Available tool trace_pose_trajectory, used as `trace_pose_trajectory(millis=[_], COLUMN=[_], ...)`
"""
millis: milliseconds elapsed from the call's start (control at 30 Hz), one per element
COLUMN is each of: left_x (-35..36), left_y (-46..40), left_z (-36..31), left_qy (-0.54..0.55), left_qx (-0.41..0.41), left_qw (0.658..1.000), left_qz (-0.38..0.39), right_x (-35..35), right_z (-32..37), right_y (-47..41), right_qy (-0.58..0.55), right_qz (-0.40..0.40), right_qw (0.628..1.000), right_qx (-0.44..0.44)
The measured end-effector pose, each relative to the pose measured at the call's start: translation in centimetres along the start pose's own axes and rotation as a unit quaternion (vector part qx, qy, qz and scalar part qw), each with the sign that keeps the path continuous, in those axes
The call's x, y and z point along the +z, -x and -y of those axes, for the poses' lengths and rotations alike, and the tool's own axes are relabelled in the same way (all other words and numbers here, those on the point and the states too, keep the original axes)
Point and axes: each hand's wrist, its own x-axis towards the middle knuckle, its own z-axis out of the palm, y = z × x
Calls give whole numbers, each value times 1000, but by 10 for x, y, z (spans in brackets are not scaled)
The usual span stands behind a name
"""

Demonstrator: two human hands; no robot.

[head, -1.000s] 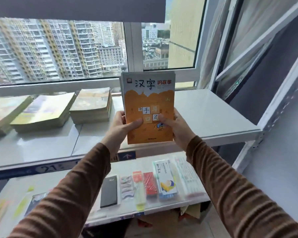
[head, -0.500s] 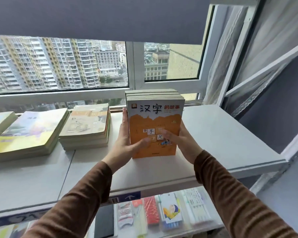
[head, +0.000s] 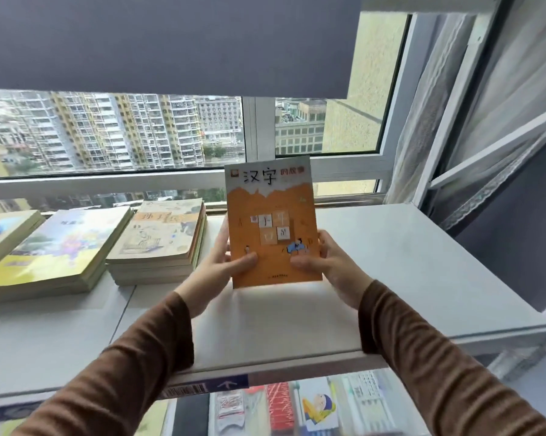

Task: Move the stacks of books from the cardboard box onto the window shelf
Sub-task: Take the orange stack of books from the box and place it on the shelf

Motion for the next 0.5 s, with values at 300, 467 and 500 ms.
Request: trace_pose_trajectory(millis=[300,467,500], left_x=[-16,-19,-19], left_y=[-55,-62,-62], left_z=[-13,-6,-5], left_qy=[35,78,76], left_qx=[-197,-198,-200], left_qw=[969,960,958], left_qz=[-145,-184,-190], right_x=[29,39,40], right_z=[26,21,21], right_y=[-64,-77,-78], right_qy=[-172,-159,-154], right_qz=[-44,-45,-46], right_qw=[967,962,961], right_qx=[183,216,224])
